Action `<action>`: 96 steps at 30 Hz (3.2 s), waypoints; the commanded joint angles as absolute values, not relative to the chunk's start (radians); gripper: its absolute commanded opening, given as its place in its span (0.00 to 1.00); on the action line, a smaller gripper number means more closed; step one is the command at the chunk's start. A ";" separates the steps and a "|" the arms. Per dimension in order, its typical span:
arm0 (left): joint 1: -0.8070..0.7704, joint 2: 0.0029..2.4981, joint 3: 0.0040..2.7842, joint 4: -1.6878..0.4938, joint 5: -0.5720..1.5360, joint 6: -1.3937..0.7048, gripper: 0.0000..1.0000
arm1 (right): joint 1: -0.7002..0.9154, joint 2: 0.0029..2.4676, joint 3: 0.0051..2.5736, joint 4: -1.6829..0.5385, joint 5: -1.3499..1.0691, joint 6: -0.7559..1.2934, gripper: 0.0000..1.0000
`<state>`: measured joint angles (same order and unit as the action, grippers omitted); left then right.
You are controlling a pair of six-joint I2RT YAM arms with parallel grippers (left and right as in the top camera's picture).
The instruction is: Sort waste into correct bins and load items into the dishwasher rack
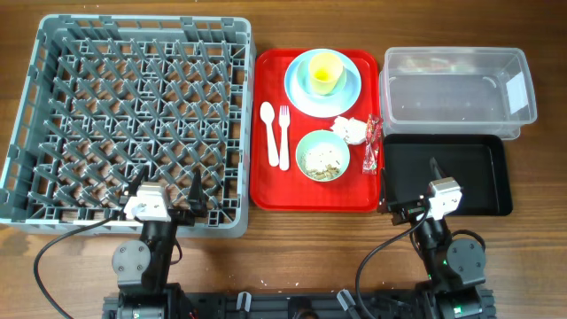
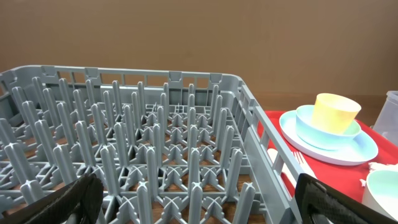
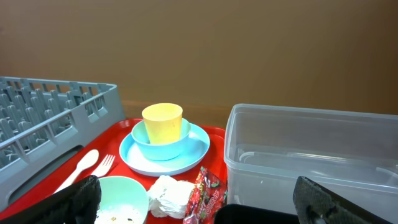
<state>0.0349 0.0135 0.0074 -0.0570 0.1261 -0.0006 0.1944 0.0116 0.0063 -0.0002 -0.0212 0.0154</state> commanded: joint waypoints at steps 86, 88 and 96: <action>0.041 0.056 0.288 -0.253 0.205 -0.139 1.00 | 0.189 0.005 0.006 0.006 -0.008 0.028 1.00; 0.041 0.209 0.504 -0.399 0.302 -0.146 1.00 | 0.189 0.005 0.006 0.006 -0.008 0.028 1.00; 0.041 1.259 1.648 -1.183 0.622 -0.148 1.00 | 0.189 0.005 0.006 0.006 -0.008 0.028 1.00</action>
